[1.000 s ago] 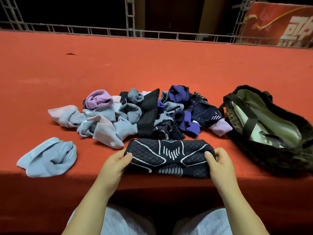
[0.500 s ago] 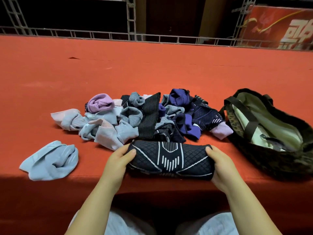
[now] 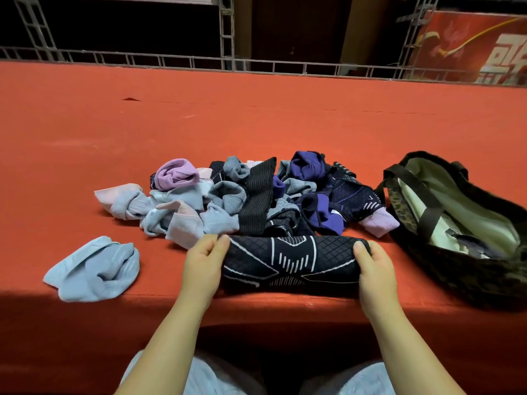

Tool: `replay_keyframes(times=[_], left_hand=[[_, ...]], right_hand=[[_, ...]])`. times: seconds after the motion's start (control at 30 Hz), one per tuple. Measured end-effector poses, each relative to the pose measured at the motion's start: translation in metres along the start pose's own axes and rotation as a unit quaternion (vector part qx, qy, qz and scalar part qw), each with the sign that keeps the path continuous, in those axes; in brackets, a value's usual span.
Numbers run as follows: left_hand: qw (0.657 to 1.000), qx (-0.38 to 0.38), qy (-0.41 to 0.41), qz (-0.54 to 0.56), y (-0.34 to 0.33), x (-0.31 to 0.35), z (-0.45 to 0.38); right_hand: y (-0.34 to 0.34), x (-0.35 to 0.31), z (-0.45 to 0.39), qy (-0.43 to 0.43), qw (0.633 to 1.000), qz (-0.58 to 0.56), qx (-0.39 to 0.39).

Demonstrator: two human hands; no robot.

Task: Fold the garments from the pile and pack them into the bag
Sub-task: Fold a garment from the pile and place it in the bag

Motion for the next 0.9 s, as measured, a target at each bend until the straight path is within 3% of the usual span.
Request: replay_keyframes(times=[0.1,0.17,0.33,0.4,0.47,0.53,0.63,0.77,0.83,0.9], left_hand=[[0.993,0.098,0.054,0.025,0.014,-0.014,0.003],[0.989,0.095,0.1,0.048,0.009,-0.024,0.003],[0.983,-0.065,0.165,0.039,-0.022,-0.023,0.0],[0.98,-0.146,0.123,-0.063,-0.029,-0.016,-0.005],[0.948,-0.242,0.04,-0.205,-0.043,0.0,-0.012],[0.922,-0.311,-0.016,-0.231,-0.065,0.018,-0.013],[0.909,-0.388,-0.06,-0.143,-0.108,0.054,-0.012],[0.878,-0.477,-0.017,0.014,-0.162,0.081,0.0],[0.879,-0.472,0.006,0.064,-0.176,0.084,0.002],[0.899,-0.419,0.043,0.123,-0.177,0.082,0.0]], right_hand=[[0.012,-0.005,0.003,0.016,0.995,0.023,0.092],[0.009,-0.005,0.002,0.007,0.994,0.057,0.093],[-0.003,-0.015,-0.001,-0.004,0.995,0.101,0.001],[-0.009,-0.031,0.004,0.017,0.993,0.102,-0.048],[-0.017,-0.053,0.009,0.043,0.987,0.11,-0.106],[-0.026,-0.077,0.014,0.08,0.975,0.136,-0.156],[-0.036,-0.116,0.026,0.12,0.95,0.164,-0.238],[-0.041,-0.137,0.031,0.081,0.917,0.206,-0.333],[-0.032,-0.143,0.021,0.065,0.923,0.21,-0.315],[-0.009,-0.133,0.001,-0.014,0.961,0.103,-0.254]])
Point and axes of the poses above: each hand's wrist, its own z-axis away from the middle knuckle, its own y-axis out of the back of the hand, x = y × z, the point moved 10 cm from there along -z, towards the middle knuckle, and after that the axes turned 15 degrees about -y, right-handed, at the moved point
